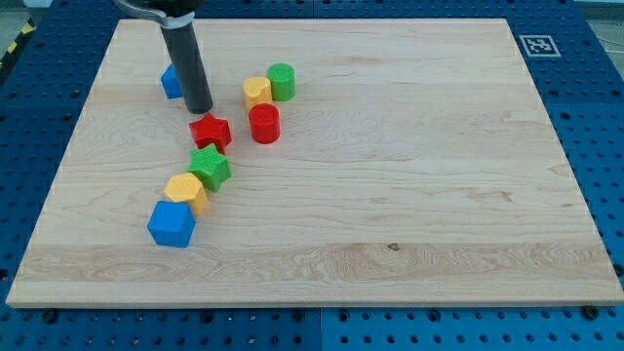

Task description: Push the yellow heart towards bottom right

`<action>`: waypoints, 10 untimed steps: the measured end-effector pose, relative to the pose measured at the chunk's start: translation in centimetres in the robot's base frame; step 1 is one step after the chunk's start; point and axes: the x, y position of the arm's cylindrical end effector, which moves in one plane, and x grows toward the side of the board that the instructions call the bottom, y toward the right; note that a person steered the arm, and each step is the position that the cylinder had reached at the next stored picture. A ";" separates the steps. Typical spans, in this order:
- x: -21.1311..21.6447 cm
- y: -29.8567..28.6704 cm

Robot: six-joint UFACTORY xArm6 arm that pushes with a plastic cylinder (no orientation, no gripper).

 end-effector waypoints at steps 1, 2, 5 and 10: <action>0.2 1.2; 0.0 1.4; -2.0 4.9; -0.5 10.9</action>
